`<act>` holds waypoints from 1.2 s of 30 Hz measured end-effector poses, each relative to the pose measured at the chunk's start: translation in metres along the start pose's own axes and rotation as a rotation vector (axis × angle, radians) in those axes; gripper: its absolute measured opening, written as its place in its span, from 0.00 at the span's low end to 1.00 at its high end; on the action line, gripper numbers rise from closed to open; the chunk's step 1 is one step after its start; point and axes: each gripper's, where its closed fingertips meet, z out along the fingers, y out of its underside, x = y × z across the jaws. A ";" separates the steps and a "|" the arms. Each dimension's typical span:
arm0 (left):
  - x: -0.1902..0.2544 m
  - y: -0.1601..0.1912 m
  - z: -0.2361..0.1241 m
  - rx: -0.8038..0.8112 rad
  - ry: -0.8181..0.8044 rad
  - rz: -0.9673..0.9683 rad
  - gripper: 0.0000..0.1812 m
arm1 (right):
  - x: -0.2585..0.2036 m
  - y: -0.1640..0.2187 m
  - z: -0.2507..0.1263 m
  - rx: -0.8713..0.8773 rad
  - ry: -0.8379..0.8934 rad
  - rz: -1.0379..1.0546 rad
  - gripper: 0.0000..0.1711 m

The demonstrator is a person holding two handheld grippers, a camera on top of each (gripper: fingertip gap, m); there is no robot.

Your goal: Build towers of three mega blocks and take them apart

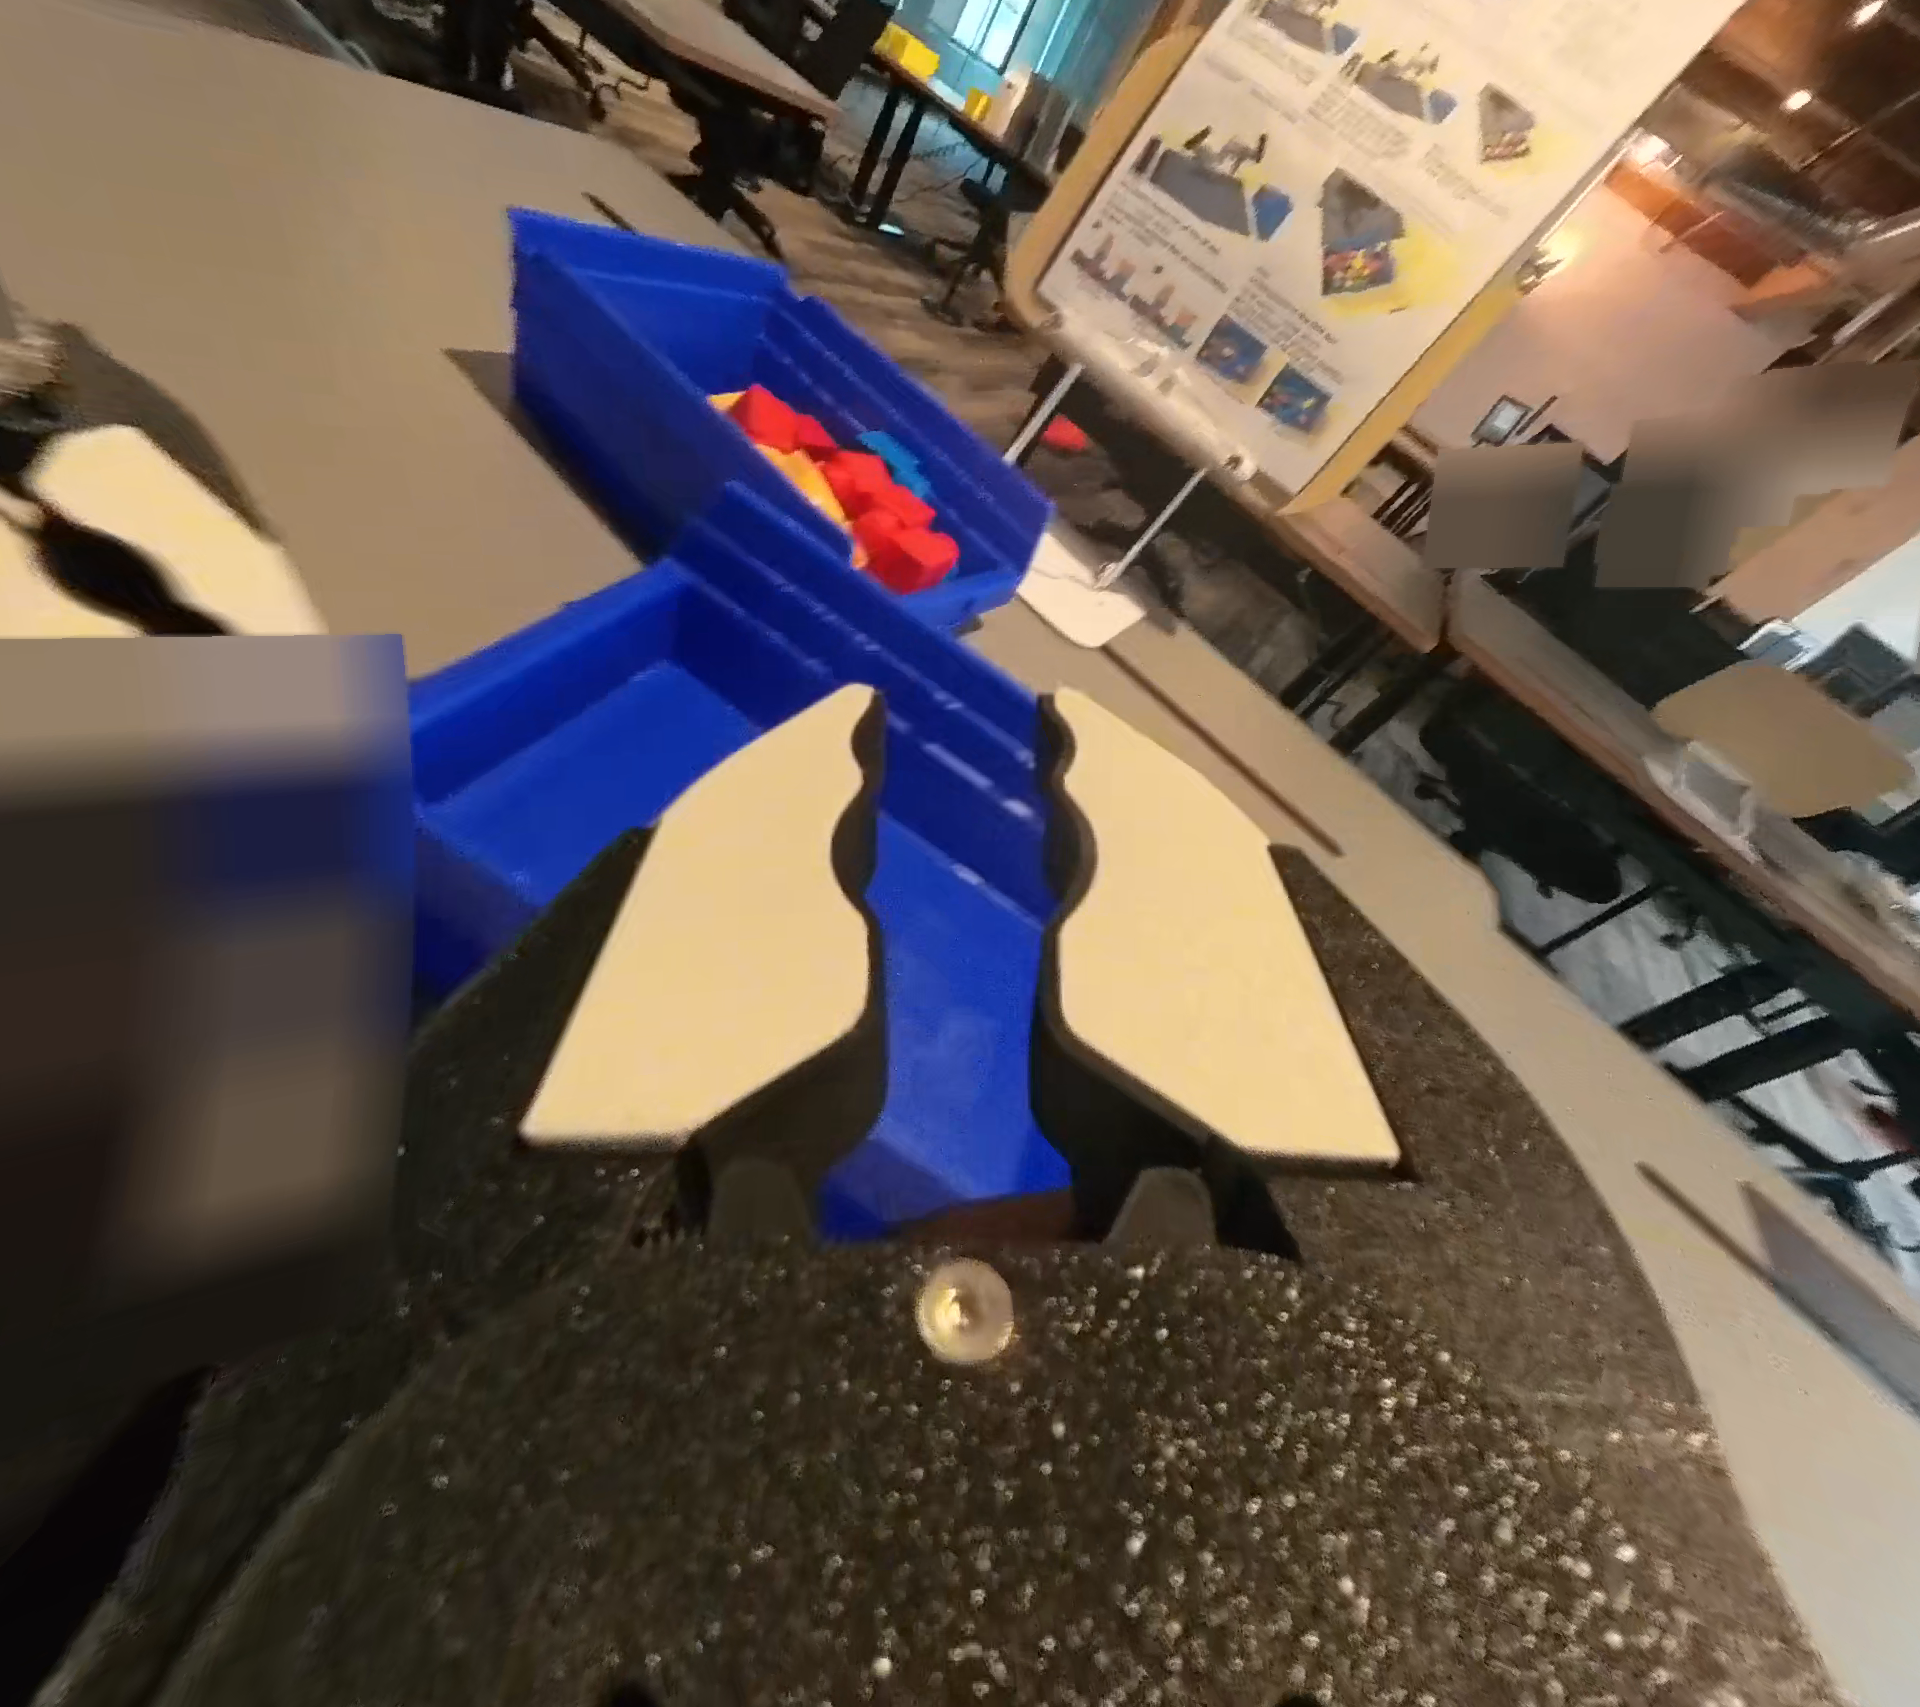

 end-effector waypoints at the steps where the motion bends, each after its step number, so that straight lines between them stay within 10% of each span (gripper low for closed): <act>1: -0.001 -0.005 0.013 0.006 -0.064 -0.011 0.06 | -0.010 0.005 -0.004 -0.004 -0.020 0.020 0.16; 8: -0.004 -0.052 -0.009 0.280 -0.175 0.057 0.19 | -0.066 0.025 -0.029 0.038 -0.134 0.170 0.15; 14: -0.076 -0.023 -0.074 0.255 -0.397 -0.010 0.18 | -0.095 0.044 -0.003 -0.058 -0.136 0.126 0.13; 28: -0.099 0.001 -0.109 0.165 -0.529 0.119 0.16 | -0.010 0.121 -0.007 -0.378 0.217 0.010 0.14; 36: -0.095 0.004 -0.098 0.113 -0.555 0.232 0.16 | -0.081 0.047 0.002 -0.034 0.071 0.066 0.17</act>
